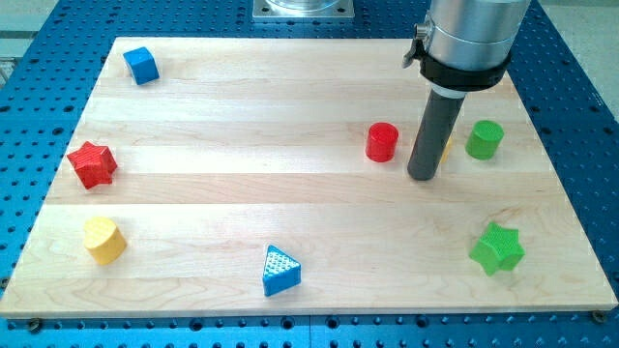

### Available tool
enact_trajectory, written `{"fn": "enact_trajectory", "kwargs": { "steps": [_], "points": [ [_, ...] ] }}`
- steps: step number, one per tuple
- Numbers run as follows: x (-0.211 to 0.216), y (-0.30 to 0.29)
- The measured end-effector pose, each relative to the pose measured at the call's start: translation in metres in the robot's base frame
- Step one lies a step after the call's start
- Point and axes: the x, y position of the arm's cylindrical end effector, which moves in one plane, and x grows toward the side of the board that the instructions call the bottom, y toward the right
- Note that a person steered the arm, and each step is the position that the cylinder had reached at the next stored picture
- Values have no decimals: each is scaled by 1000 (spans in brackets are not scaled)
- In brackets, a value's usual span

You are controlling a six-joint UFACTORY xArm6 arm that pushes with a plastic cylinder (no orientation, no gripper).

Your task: Place the green star horizontally to the red circle

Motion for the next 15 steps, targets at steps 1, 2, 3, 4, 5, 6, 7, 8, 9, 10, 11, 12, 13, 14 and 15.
{"fn": "enact_trajectory", "kwargs": {
  "steps": [1, 2, 3, 4, 5, 6, 7, 8, 9, 10, 11, 12, 13, 14, 15],
  "points": [
    [-9, 0],
    [27, 0],
    [59, 49],
    [90, 126],
    [97, 158],
    [127, 131],
    [131, 51],
    [126, 5],
    [107, -28],
    [107, -41],
    [114, -42],
    [114, -36],
    [112, -37],
    [141, -5],
    [138, 23]
  ]
}}
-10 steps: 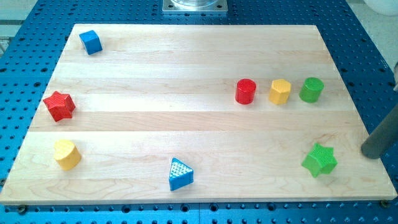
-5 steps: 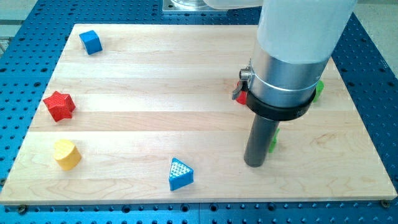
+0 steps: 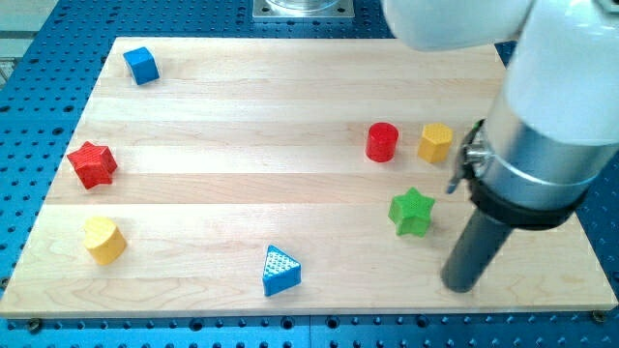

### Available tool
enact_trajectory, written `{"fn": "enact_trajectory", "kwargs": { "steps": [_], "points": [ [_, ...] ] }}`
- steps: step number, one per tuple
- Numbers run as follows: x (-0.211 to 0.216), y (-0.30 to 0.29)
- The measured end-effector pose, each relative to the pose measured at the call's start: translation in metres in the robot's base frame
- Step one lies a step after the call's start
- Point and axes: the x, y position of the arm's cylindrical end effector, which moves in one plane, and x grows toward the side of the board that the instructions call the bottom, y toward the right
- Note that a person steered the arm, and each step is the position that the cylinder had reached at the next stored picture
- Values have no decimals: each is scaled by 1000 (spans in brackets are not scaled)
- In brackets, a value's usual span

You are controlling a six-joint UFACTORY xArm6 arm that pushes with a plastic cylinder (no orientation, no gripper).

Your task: Place the green star horizontally to the red circle

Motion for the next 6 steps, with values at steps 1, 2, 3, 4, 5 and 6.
{"fn": "enact_trajectory", "kwargs": {
  "steps": [1, 2, 3, 4, 5, 6],
  "points": [
    [-38, 3],
    [-49, -20],
    [-71, -91],
    [-88, -107],
    [-101, -119],
    [-128, -122]
  ]
}}
